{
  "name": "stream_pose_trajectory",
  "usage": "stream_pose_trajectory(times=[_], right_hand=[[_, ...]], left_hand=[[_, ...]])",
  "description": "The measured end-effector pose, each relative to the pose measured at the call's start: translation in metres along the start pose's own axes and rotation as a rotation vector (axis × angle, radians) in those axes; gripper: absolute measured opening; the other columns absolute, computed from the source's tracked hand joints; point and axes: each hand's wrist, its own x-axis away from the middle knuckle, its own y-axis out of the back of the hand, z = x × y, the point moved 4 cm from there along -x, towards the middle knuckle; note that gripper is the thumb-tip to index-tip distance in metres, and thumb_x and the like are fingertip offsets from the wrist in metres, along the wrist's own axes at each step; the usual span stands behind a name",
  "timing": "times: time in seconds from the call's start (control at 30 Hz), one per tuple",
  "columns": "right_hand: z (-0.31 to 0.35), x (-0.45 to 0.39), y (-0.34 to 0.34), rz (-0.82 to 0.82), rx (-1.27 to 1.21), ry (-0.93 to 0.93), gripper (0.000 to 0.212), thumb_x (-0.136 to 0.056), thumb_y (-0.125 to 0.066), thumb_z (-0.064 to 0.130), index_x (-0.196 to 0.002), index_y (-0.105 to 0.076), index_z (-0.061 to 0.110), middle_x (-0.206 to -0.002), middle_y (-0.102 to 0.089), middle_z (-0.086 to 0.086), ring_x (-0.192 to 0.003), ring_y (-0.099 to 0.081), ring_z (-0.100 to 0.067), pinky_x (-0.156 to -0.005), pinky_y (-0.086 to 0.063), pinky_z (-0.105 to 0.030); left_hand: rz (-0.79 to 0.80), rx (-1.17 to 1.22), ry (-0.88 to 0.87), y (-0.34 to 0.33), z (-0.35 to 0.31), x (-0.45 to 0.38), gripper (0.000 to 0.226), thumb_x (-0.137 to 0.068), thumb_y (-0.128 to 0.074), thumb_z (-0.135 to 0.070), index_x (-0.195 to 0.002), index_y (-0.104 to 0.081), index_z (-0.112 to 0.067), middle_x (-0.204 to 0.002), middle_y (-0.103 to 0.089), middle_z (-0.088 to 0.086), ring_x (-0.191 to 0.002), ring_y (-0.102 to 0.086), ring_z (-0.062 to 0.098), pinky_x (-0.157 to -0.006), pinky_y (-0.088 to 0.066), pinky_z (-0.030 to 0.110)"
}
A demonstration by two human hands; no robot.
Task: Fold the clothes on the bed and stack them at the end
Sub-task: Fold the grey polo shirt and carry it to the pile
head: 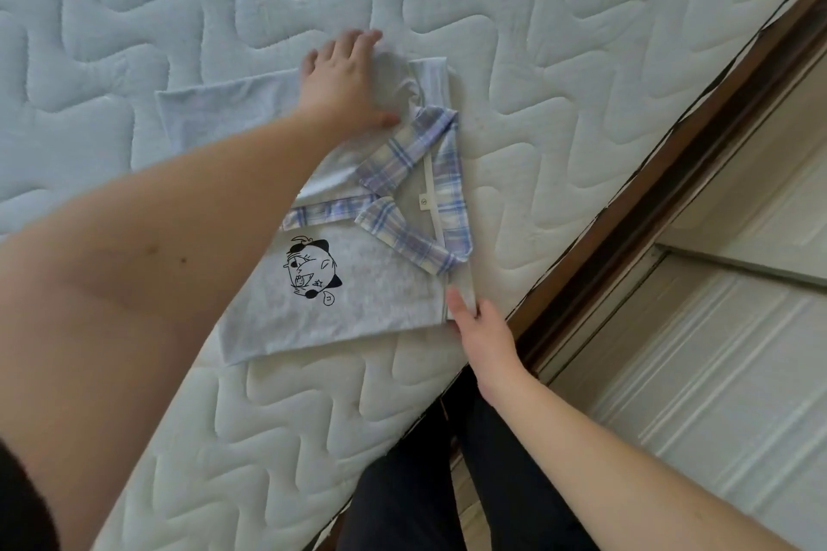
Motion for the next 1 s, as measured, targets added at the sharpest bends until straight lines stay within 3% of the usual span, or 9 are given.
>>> stream_pose_trajectory(times=[0.1, 0.2, 0.27, 0.33, 0.43, 0.6, 0.8, 0.9, 1.0], right_hand=[[-0.026, 0.003, -0.018, 0.066, -0.416, -0.096, 0.054, -0.073, -0.079, 0.041, -0.120, -0.061, 0.022, -0.119, -0.069, 0.001, -0.109, -0.066, -0.013, -0.104, -0.047, -0.033], [-0.034, 0.009, -0.042, 0.152, -0.564, -0.158, 0.040, -0.086, -0.071, 0.026, -0.123, -0.059, 0.018, -0.126, -0.066, -0.003, -0.111, -0.064, -0.009, -0.100, -0.046, -0.021], [-0.034, 0.012, -0.056, 0.192, -0.616, -0.168, 0.032, -0.091, -0.066, 0.021, -0.122, -0.059, 0.017, -0.125, -0.066, -0.004, -0.113, -0.064, -0.012, -0.102, -0.045, -0.024], [-0.032, 0.011, -0.065, 0.185, -0.646, -0.188, 0.028, -0.092, -0.065, 0.019, -0.120, -0.060, 0.015, -0.123, -0.068, -0.005, -0.113, -0.064, -0.015, -0.102, -0.046, -0.027], [-0.030, 0.005, -0.070, 0.085, -0.627, -0.235, 0.025, -0.092, -0.066, 0.020, -0.115, -0.062, 0.010, -0.116, -0.070, -0.007, -0.101, -0.068, -0.015, -0.088, -0.052, -0.025], [-0.032, 0.003, -0.078, -0.048, -0.611, -0.237, 0.023, -0.089, -0.072, 0.029, -0.104, -0.064, 0.014, -0.101, -0.075, -0.001, -0.091, -0.072, -0.013, -0.072, -0.053, -0.021], [-0.023, 0.003, -0.097, -0.027, -0.604, -0.267, 0.032, -0.083, -0.077, 0.036, -0.105, -0.067, 0.016, -0.110, -0.072, 0.000, -0.102, -0.066, -0.018, -0.087, -0.050, -0.028], [-0.001, 0.007, -0.087, -0.002, -0.598, -0.145, 0.027, -0.088, -0.072, 0.035, -0.107, -0.069, 0.015, -0.115, -0.072, -0.005, -0.109, -0.065, -0.024, -0.100, -0.049, -0.038], [0.037, 0.023, -0.066, 0.047, -0.553, -0.020, 0.035, -0.091, -0.067, 0.030, -0.118, -0.064, 0.007, -0.117, -0.071, -0.009, -0.108, -0.067, -0.023, -0.101, -0.049, -0.038]], left_hand=[[0.021, -0.034, 0.063, 0.007, 0.006, -0.012, 0.105, -0.060, -0.077, -0.070, -0.144, -0.035, -0.023, -0.141, -0.041, 0.008, -0.133, -0.037, 0.031, -0.109, -0.025, 0.046], [0.113, -0.004, 0.101, 0.013, 0.005, -0.021, 0.095, -0.058, -0.074, -0.077, -0.132, -0.047, -0.022, -0.128, -0.053, 0.005, -0.123, -0.046, 0.030, -0.101, -0.032, 0.045], [0.224, -0.024, 0.095, 0.019, 0.006, -0.026, 0.089, -0.060, -0.072, -0.078, -0.125, -0.054, -0.021, -0.115, -0.060, 0.002, -0.107, -0.054, 0.029, -0.088, -0.039, 0.040], [0.349, -0.123, 0.038, 0.026, 0.007, -0.025, 0.081, -0.060, -0.069, -0.080, -0.112, -0.061, -0.020, -0.101, -0.063, 0.001, -0.092, -0.056, 0.028, -0.081, -0.044, 0.038], [0.460, -0.186, -0.016, 0.032, 0.011, -0.026, 0.060, -0.067, -0.071, -0.069, -0.106, -0.063, -0.025, -0.100, -0.064, 0.000, -0.093, -0.059, 0.027, -0.090, -0.046, 0.042], [0.412, -0.117, -0.015, 0.039, 0.018, -0.016, 0.064, -0.072, -0.073, -0.064, -0.118, -0.066, -0.020, -0.095, -0.061, -0.001, -0.089, -0.056, 0.025, -0.082, -0.042, 0.038], [0.408, 0.059, 0.100, 0.051, 0.037, 0.026, 0.055, -0.072, -0.077, -0.059, -0.110, -0.069, -0.019, -0.094, -0.066, 0.001, -0.087, -0.059, 0.025, -0.079, -0.043, 0.035], [0.321, 0.206, 0.183, 0.065, 0.047, 0.061, 0.045, -0.070, -0.080, -0.055, -0.097, -0.071, -0.019, -0.082, -0.065, -0.003, -0.077, -0.060, 0.019, -0.068, -0.043, 0.032], [0.195, 0.425, 0.256, 0.086, 0.051, 0.107, 0.034, -0.071, -0.083, -0.048, -0.089, -0.071, -0.021, -0.079, -0.069, -0.004, -0.076, -0.064, 0.016, -0.063, -0.048, 0.029]])
